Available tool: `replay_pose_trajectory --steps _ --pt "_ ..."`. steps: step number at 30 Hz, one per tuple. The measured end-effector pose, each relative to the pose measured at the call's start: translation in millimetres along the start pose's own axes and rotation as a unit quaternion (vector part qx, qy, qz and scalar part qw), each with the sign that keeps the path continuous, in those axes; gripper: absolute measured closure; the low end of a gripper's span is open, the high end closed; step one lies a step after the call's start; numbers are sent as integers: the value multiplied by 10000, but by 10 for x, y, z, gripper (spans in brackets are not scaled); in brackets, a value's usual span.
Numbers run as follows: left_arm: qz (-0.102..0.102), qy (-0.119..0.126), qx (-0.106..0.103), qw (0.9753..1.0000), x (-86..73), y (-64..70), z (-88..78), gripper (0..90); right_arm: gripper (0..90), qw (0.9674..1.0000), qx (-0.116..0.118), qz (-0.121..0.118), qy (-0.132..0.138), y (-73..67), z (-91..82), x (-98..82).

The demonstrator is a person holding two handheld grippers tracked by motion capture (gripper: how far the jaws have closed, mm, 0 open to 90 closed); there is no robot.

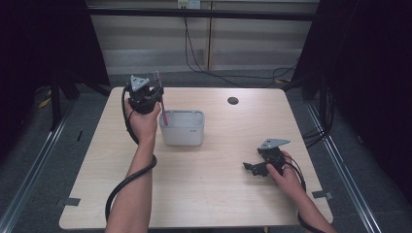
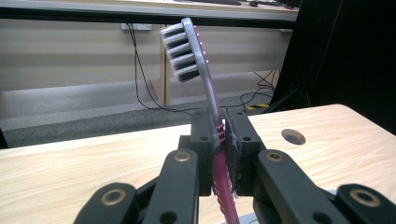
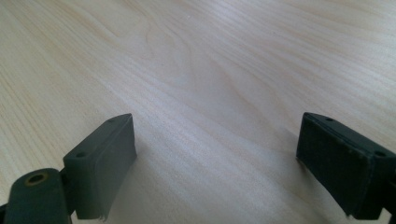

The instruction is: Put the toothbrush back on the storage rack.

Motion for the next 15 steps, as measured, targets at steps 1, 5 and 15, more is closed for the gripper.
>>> replay_pose_trajectory --steps 1,5,15 --pt "21 -10 8 10000 -6 -2 0 826 113 10000 -1 -1 0 0 0 0" --pt "13 -17 15 10000 -26 1 4 826 113 10000 -4 1 -1 -1 0 0" --pt "38 -68 18 10000 -107 22 16 825 113 10000 -4 -1 -1 0 1 0"
Point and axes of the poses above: each handheld gripper's, and its own axes: z roughly forward along the jaws, x roughly out of its top, y roughly to its right, the point moved 5 cm from there along z, roughly forward along the jaws, and after that the axes turned 6 degrees about -y, right-handed, at the moved point
